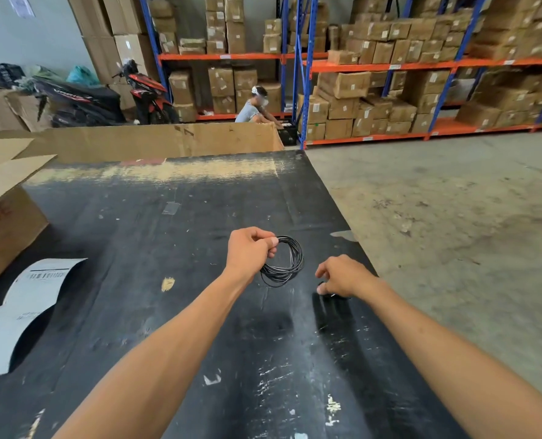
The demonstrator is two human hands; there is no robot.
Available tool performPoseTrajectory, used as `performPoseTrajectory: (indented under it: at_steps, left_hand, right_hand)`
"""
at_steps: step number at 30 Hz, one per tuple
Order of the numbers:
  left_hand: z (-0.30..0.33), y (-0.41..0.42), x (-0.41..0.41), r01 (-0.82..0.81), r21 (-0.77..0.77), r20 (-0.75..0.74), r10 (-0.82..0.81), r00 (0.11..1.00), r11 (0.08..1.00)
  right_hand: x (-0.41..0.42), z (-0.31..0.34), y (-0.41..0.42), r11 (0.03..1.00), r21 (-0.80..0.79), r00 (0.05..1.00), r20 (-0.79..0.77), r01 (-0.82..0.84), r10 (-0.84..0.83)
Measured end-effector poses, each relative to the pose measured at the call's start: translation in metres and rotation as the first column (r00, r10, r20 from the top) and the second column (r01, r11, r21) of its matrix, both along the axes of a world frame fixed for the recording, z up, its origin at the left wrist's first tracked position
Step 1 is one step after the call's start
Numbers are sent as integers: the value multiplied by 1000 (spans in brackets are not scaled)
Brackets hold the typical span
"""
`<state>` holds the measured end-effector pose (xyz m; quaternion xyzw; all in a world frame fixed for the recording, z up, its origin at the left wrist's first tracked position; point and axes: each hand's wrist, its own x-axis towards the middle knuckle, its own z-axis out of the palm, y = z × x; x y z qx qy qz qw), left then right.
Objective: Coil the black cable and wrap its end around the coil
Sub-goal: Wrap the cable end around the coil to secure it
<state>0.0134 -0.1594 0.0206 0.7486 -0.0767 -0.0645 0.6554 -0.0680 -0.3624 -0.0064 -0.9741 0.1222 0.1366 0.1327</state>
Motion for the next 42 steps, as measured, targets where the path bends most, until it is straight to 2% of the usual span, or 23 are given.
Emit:
performPoseTrajectory:
  at_steps: [3,8,11,14,19,24,30,33,40,42]
  left_hand:
    - [-5,0,-4,1,-1,-1,-1,1000,1000]
    - [-6,4,-2,-13,4,1,13,1000,1000]
    - [-6,3,2,-19,12,-1,19,1000,1000]
    - [-6,1,9,-24,14,3,24,1000,1000]
    - [-5,0,28,-38,35,14,37,999,999]
    - [-2,-4,43,-48,11,7,48,999,999]
    - [-1,-12,37,-106,-34,-3,106,994,994]
    - [-1,-13,36,-104,-91,-54,100,994,990]
    - [-1,-20,40,-104,-109,-62,98,993,989]
    - [2,-22,43,-111,-117,-64,104,993,987]
  right_hand:
    - [-1,-14,4,995,-86,999,-6,-50,50]
    - [4,-21,4,999,-19,1000,-10,-26,26]
    - [11,-15,1,994,96,998,50,-51,47]
    - [20,-4,0,968,243,983,182,-66,21]
    - [41,21,-4,935,351,921,376,-39,-103]
    - [61,39,2,843,537,871,430,-34,-239]
    - [68,37,26,884,461,799,559,-79,-220]
    - [67,35,31,865,493,776,581,-95,-246]
    - [65,39,25,859,499,840,510,-116,-183]
    - [63,40,19,870,466,850,514,-162,-116]
